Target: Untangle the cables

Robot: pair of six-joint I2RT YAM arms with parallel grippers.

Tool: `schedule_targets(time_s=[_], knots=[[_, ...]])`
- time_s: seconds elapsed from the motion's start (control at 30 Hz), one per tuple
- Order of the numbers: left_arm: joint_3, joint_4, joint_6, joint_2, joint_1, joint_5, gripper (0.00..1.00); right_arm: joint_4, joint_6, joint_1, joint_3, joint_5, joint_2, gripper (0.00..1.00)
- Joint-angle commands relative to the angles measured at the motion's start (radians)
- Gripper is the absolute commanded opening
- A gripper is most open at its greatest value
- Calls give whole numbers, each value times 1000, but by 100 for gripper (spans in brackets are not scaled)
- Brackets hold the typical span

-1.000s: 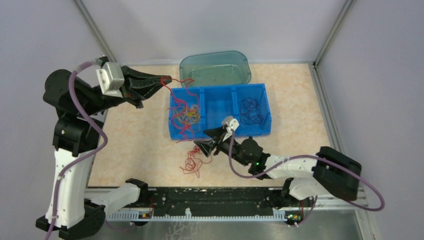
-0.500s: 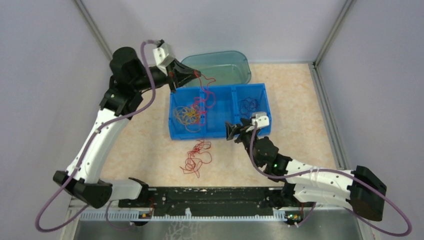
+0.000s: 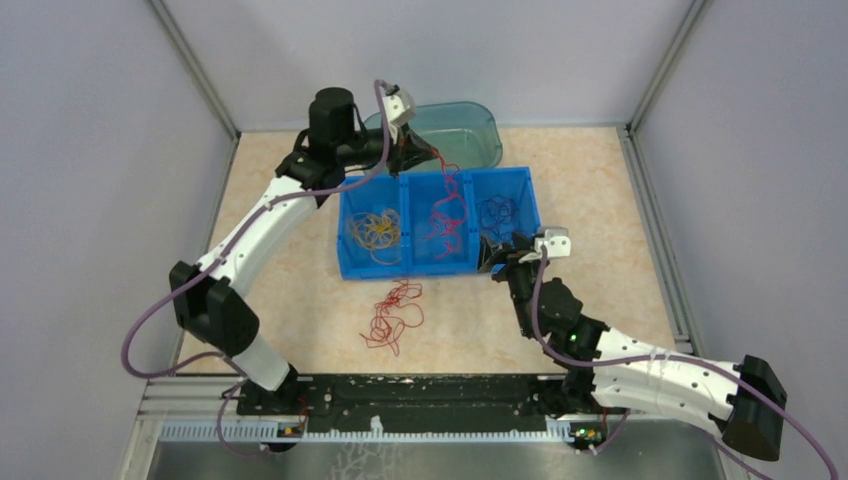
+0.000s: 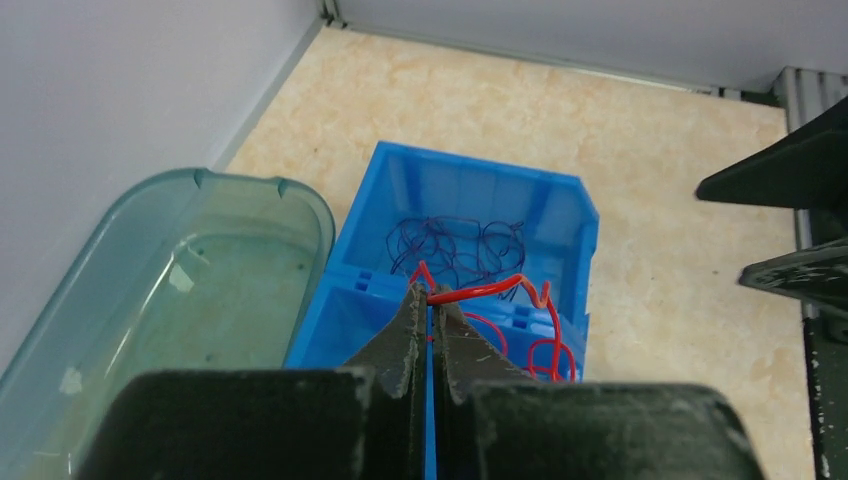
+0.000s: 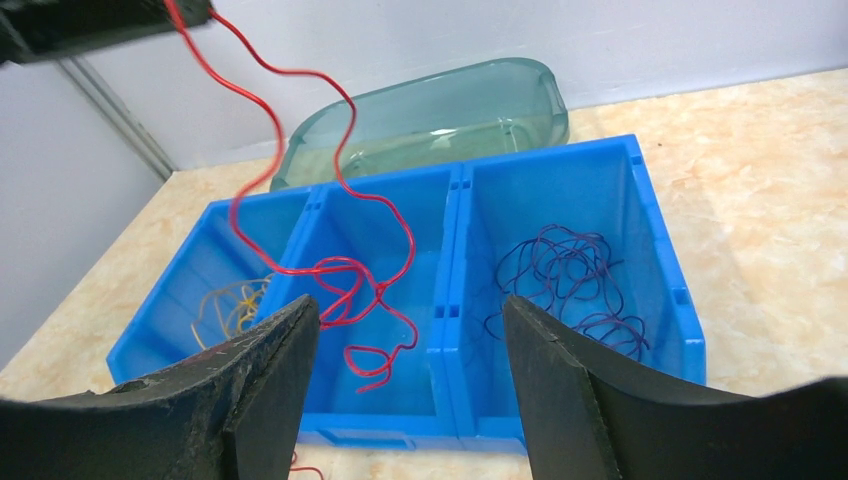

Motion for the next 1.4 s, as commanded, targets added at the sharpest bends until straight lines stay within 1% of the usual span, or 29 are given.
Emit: schedule_targets(time_s=[0.0,0.2,0.23,0.27,0.3,0.37,0.4,0.47,0.53,0.6,0.73,0.8,0.9,0.97,1.03,1.1,1.13,1.27,1.37], knots=[[40,23,89,61,-6,-48,0,6,-48,-12,0,15,-17,68],[56,18,156,140,-6,-171,1,7,-63,-12,-2,2,-11,68],[63,2,165,148,-6,-186,3,6,-63,-12,-2,-1,-10,68],[69,-16,175,154,-6,-203,8,6,-65,-12,-1,-6,-8,68],[73,-38,188,157,-6,-224,20,6,-68,-12,0,-17,-2,68],[78,-101,220,156,-7,-243,69,4,-82,-14,13,-61,19,70],[77,-133,235,146,-8,-255,80,-10,-84,-13,27,-91,35,71],[75,-172,257,116,-8,-301,93,-43,-82,-14,53,-142,73,73],[67,-206,287,68,-2,-319,99,-54,-84,-14,71,-220,111,74],[74,-266,298,20,19,-300,100,-57,-94,-14,83,-356,148,74],[63,-434,297,-82,92,-173,100,-70,-151,-14,122,-716,260,72],[19,-498,315,-143,129,-136,100,-111,-174,-14,168,-859,348,71],[-96,-526,310,-253,220,-75,100,-134,-243,-13,208,-1090,477,69],[-155,-544,327,-313,269,-68,100,-145,-330,-1,222,-1182,550,67],[-190,-573,351,-362,312,-85,100,-178,-464,34,234,-1227,590,66],[-201,-603,370,-394,343,-144,100,-271,-596,98,268,-1211,630,66],[-189,-667,397,-409,380,-253,100,-399,-708,143,354,-1172,697,66],[-219,-667,428,-459,474,-251,100,-514,-833,178,436,-1120,777,65],[-251,-665,437,-485,514,-238,100,-516,-904,205,457,-1043,829,63]])
